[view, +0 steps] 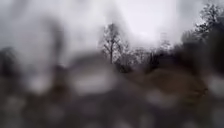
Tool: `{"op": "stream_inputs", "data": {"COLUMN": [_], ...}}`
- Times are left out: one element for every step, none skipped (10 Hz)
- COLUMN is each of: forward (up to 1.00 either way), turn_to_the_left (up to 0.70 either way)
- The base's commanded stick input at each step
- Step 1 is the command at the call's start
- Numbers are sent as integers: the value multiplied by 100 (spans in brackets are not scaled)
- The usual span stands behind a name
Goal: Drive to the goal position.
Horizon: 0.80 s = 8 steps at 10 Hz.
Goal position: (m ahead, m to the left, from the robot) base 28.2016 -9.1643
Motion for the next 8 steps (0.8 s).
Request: {"op": "stream_inputs", "data": {"forward": [85, 85, 85, 85, 85, 85, 85, 85], "turn_to_the_left": [0, 0, 0, 0, 0, 0, 0, 0]}}
